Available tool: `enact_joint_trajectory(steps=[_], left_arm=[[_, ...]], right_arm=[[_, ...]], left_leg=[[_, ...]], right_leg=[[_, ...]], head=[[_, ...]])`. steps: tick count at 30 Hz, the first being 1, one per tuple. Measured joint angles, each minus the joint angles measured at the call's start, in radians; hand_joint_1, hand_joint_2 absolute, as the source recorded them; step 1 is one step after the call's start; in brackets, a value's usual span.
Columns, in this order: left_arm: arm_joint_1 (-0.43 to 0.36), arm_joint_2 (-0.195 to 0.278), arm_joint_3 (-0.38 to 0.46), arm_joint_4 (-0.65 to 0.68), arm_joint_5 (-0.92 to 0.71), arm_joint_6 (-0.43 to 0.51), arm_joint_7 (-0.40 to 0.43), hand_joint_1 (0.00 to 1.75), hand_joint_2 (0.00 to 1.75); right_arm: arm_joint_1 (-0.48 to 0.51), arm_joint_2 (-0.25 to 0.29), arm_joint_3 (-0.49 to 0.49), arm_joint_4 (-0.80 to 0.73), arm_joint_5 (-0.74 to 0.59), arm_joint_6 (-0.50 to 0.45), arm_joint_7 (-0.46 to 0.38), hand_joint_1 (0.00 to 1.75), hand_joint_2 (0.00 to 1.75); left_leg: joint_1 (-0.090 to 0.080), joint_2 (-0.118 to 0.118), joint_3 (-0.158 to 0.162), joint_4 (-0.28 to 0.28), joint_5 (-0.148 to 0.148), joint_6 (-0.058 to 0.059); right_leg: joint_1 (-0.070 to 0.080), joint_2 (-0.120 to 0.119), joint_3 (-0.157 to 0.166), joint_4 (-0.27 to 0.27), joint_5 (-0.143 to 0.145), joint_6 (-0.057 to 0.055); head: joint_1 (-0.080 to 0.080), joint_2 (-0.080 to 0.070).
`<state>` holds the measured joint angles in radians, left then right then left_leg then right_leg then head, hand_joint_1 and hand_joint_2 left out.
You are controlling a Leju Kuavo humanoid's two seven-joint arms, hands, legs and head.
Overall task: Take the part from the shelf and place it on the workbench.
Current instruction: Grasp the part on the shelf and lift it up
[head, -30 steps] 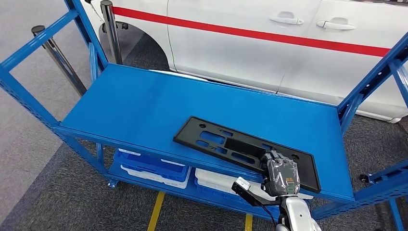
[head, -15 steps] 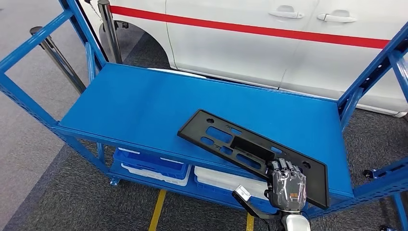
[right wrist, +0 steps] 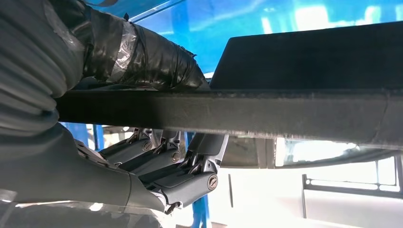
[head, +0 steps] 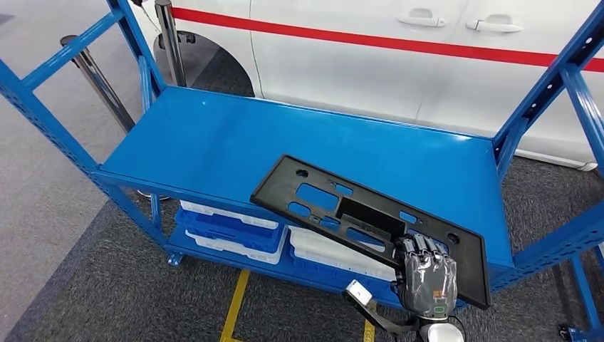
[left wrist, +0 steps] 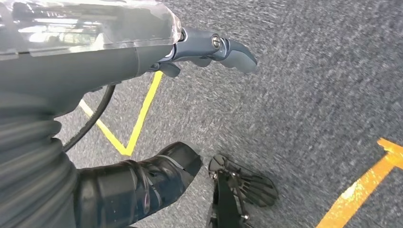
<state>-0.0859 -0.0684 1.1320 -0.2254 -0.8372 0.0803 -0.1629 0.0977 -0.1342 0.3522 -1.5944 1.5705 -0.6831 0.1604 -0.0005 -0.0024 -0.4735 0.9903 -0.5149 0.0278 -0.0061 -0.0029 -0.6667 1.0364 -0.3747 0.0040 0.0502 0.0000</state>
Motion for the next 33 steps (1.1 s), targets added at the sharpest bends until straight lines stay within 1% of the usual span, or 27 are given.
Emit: enact_joint_trajectory(steps=[1,2,4,5,6,7,8,9,11,12,13,15,16,17,19,20,21,22,23,24,25,27,28,30,31,32,33], left_arm=[[0.0,-0.001,-0.002,0.0,-0.001,0.0,0.001,0.0,1.75],[-0.001,-0.002,-0.006,0.0,-0.003,0.0,0.001,0.0,1.75],[-0.001,-0.002,-0.011,0.0,-0.006,0.001,0.001,0.0,1.75],[-0.001,-0.002,-0.012,0.0,-0.007,0.001,0.001,0.0,1.75],[-0.001,-0.003,-0.013,0.0,-0.008,0.002,0.001,0.0,1.75],[-0.001,-0.003,-0.013,0.0,-0.01,0.002,0.001,0.0,1.75],[-0.001,-0.003,-0.013,0.0,-0.012,0.002,0.001,0.0,1.75],[-0.001,-0.003,-0.013,0.0,-0.014,0.002,0.001,0.0,1.75],[-0.001,-0.003,-0.014,0.0,-0.017,0.003,-0.001,0.0,1.75],[-0.002,-0.003,-0.014,0.0,-0.019,0.003,-0.003,0.0,1.75],[-0.001,-0.003,-0.014,0.0,-0.02,0.003,-0.004,0.0,1.75],[0.002,-0.004,-0.014,0.0,-0.023,0.003,-0.004,0.0,1.75],[0.004,-0.005,-0.014,0.0,-0.023,0.003,-0.004,0.0,1.75],[0.006,-0.006,-0.014,0.0,-0.024,0.003,-0.004,0.0,1.75],[0.005,-0.007,-0.014,0.001,-0.025,0.004,-0.004,0.0,1.75],[0.005,-0.008,-0.014,0.001,-0.025,0.004,-0.004,0.0,1.75],[0.004,-0.008,-0.014,0.001,-0.026,0.004,-0.004,0.0,1.75],[0.004,-0.008,-0.014,0.001,-0.026,0.004,-0.005,0.0,1.75],[0.004,-0.008,-0.014,0.001,-0.026,0.004,-0.005,0.0,1.75],[0.003,-0.008,-0.014,0.001,-0.026,0.004,-0.005,0.0,1.75],[0.001,-0.006,-0.014,0.0,-0.026,0.004,-0.005,0.0,1.75],[-0.005,-0.003,-0.013,0.0,-0.025,0.004,-0.005,0.0,1.75],[-0.007,-0.002,-0.012,0.0,-0.024,0.005,-0.005,0.0,1.75],[-0.008,-0.002,-0.011,0.0,-0.023,0.005,-0.005,0.0,1.75],[-0.008,-0.003,-0.01,0.0,-0.023,0.005,-0.005,0.0,1.75],[-0.008,-0.003,-0.01,0.0,-0.022,0.005,-0.004,0.0,1.75],[-0.008,-0.003,-0.01,0.0,-0.022,0.005,-0.004,0.0,1.75]], right_arm=[[0.004,0.001,-0.004,-0.004,0.0,0.0,-0.006,1.75,1.75],[0.007,0.004,-0.008,-0.008,0.0,-0.001,-0.015,1.75,1.75],[0.013,0.013,-0.018,-0.017,0.0,-0.001,-0.035,1.75,1.75],[0.017,0.02,-0.023,-0.022,0.0,-0.001,-0.048,1.75,1.75],[0.022,0.027,-0.028,-0.026,0.0,-0.001,-0.06,1.75,1.75],[0.027,0.034,-0.033,-0.03,0.0,-0.001,-0.071,1.75,1.75],[0.031,0.041,-0.038,-0.035,0.0,-0.001,-0.08,1.75,1.75],[0.033,0.047,-0.043,-0.04,0.0,-0.001,-0.088,1.75,1.75],[0.036,0.062,-0.052,-0.053,0.0,-0.001,-0.101,1.75,1.75],[0.039,0.07,-0.056,-0.059,0.0,-0.001,-0.107,1.75,1.75],[0.042,0.079,-0.059,-0.065,-0.001,-0.002,-0.11,1.75,1.75],[0.046,0.096,-0.063,-0.073,-0.007,-0.003,-0.116,1.75,1.75],[0.047,0.103,-0.063,-0.076,-0.014,-0.003,-0.12,1.75,1.75],[0.048,0.11,-0.064,-0.079,-0.023,-0.003,-0.127,1.75,1.75],[0.05,0.123,-0.065,-0.084,-0.047,-0.003,-0.151,1.75,1.75],[0.052,0.129,-0.068,-0.084,-0.065,-0.003,-0.174,1.75,1.75],[0.054,0.137,-0.072,-0.084,-0.09,-0.003,-0.205,1.75,1.75],[0.057,0.147,-0.08,-0.084,-0.124,-0.003,-0.245,1.75,1.75],[0.06,0.157,-0.087,-0.082,-0.166,-0.003,-0.29,1.75,1.75],[0.061,0.167,-0.094,-0.08,-0.211,-0.003,-0.333,1.75,1.75],[0.062,0.176,-0.098,-0.076,-0.258,-0.003,-0.369,1.75,1.75],[0.06,0.188,-0.099,-0.065,-0.347,-0.002,-0.415,1.75,1.75],[0.058,0.191,-0.098,-0.059,-0.391,0.0,-0.428,1.75,1.75],[0.053,0.192,-0.09,-0.047,-0.482,0.006,-0.447,1.75,1.75],[0.051,0.192,-0.085,-0.043,-0.527,0.013,-0.456,1.75,1.75],[0.05,0.192,-0.08,-0.039,-0.57,0.024,-0.467,1.75,1.75],[0.049,0.191,-0.075,-0.037,-0.607,0.037,-0.478,1.75,1.75]], left_leg=[[0.003,0.003,-0.009,-0.004,0.013,0.007],[0.006,0.006,-0.02,-0.008,0.026,0.013],[0.005,0.01,-0.05,-0.004,0.047,0.018],[0.005,0.011,-0.066,-0.001,0.058,0.017],[0.005,0.012,-0.083,0.003,0.067,0.015],[0.005,0.012,-0.1,0.008,0.076,0.011],[0.006,0.012,-0.116,0.014,0.084,0.008],[0.007,0.012,-0.13,0.022,0.09,0.003],[0.007,0.011,-0.15,0.036,0.101,-0.01],[0.006,0.011,-0.155,0.04,0.108,-0.016],[0.007,0.01,-0.158,0.04,0.115,-0.023],[0.012,0.008,-0.167,0.043,0.117,-0.036],[0.015,0.008,-0.177,0.059,0.094,-0.041],[0.017,0.007,-0.191,0.091,0.052,-0.045],[0.018,0.007,-0.217,0.201,-0.053,-0.048],[0.018,0.007,-0.223,0.259,-0.085,-0.048],[0.017,0.007,-0.219,0.299,-0.092,-0.046],[0.016,0.007,-0.201,0.311,-0.076,-0.043],[0.012,0.007,-0.167,0.291,-0.046,-0.038],[0.007,0.006,-0.118,0.24,-0.019,-0.03],[0.0,0.007,-0.062,0.167,-0.011,-0.02],[-0.01,0.007,0.025,0.034,-0.029,-0.006],[-0.014,0.007,0.042,-0.002,-0.039,-0.001],[-0.014,0.009,0.039,-0.023,-0.018,0.005],[-0.013,0.011,0.032,-0.031,-0.002,0.01],[-0.01,0.014,0.021,-0.038,0.016,0.013],[-0.007,0.016,0.008,-0.042,0.032,0.015]], right_leg=[[-0.001,0.001,-0.008,0.017,-0.025,0.004],[-0.002,0.003,-0.021,0.056,-0.07,0.007],[-0.006,0.003,-0.051,0.179,-0.175,0.013],[-0.008,0.003,-0.059,0.239,-0.204,0.017],[-0.01,0.003,-0.055,0.275,-0.208,0.02],[-0.013,0.003,-0.034,0.277,-0.19,0.022],[-0.016,0.003,0.005,0.242,-0.164,0.024],[-0.019,0.003,0.057,0.178,-0.15,0.026],[-0.017,0.006,0.147,0.047,-0.156,0.02],[-0.014,0.008,0.168,0.011,-0.167,0.014],[-0.008,0.009,0.171,0.0,-0.168,0.005],[-0.007,0.008,0.153,-0.001,-0.151,-0.015],[-0.006,0.006,0.14,-0.002,-0.139,-0.026],[-0.006,0.005,0.126,-0.003,-0.127,-0.035],[-0.001,0.004,0.097,-0.003,-0.103,-0.045],[0.003,0.003,0.081,-0.002,-0.091,-0.047],[0.007,0.003,0.065,0.0,-0.079,-0.049],[0.01,0.002,0.049,0.002,-0.068,-0.05],[0.012,0.002,0.033,0.005,-0.058,-0.05],[0.014,0.002,0.02,0.009,-0.048,-0.05],[0.015,0.002,0.01,0.011,-0.039,-0.048],[0.012,-0.001,0.002,0.011,-0.021,-0.041],[0.01,-0.003,0.001,0.008,-0.01,-0.035],[0.006,-0.004,0.001,-0.001,0.008,-0.023],[0.006,-0.003,-0.005,0.005,-0.004,-0.018],[0.006,0.0,-0.014,0.028,-0.039,-0.013],[0.005,0.001,-0.026,0.07,-0.091,-0.009]], head=[[0.001,0.0],[0.002,0.0],[0.003,0.0],[0.002,0.0],[0.002,0.0],[0.002,0.0],[0.002,0.0],[0.002,0.0],[0.002,0.0],[0.001,0.0],[0.001,0.0],[0.001,0.0],[0.001,0.0],[0.0,0.0],[0.0,0.0],[0.0,0.0],[0.0,0.0],[0.0,0.0],[0.0,0.0],[0.0,0.0],[0.0,0.0],[0.0,0.0],[0.0,0.0],[-0.002,0.0],[-0.002,0.0],[-0.002,0.0],[-0.001,0.0]])
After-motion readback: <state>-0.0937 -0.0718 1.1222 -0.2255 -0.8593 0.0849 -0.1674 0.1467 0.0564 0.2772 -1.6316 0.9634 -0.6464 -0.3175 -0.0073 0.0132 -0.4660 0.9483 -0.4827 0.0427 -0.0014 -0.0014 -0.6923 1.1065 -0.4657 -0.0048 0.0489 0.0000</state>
